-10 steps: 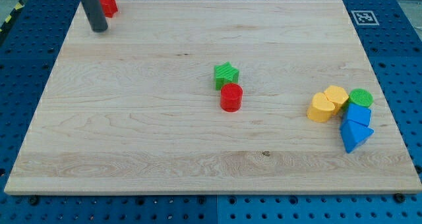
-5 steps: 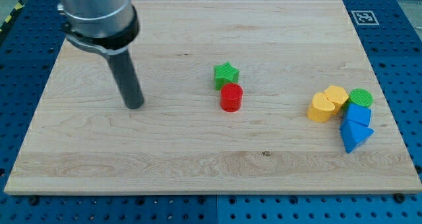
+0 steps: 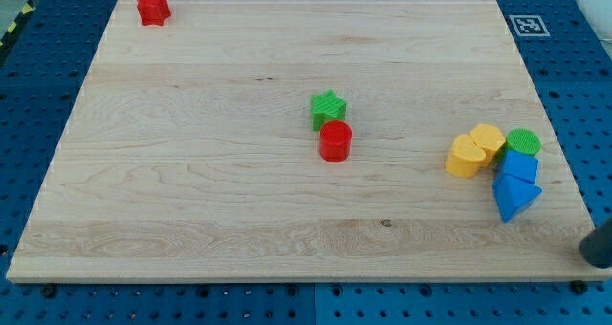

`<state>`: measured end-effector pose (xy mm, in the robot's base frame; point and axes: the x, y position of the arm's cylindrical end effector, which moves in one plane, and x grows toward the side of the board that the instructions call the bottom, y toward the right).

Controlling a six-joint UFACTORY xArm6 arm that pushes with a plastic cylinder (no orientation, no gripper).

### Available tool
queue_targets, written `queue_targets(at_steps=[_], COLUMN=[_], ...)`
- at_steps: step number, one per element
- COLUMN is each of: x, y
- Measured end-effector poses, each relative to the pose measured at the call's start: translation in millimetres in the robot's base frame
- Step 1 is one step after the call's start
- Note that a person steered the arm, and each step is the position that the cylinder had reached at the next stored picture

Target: Slide the blue triangle to the yellow hexagon

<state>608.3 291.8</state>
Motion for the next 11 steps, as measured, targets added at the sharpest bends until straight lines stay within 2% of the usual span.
queue_targets(at_steps=[2, 4, 7, 11], x=[-22.3, -47.7, -48.8, -82.0], y=[-4.3, -39.6, -103.0, -106.7])
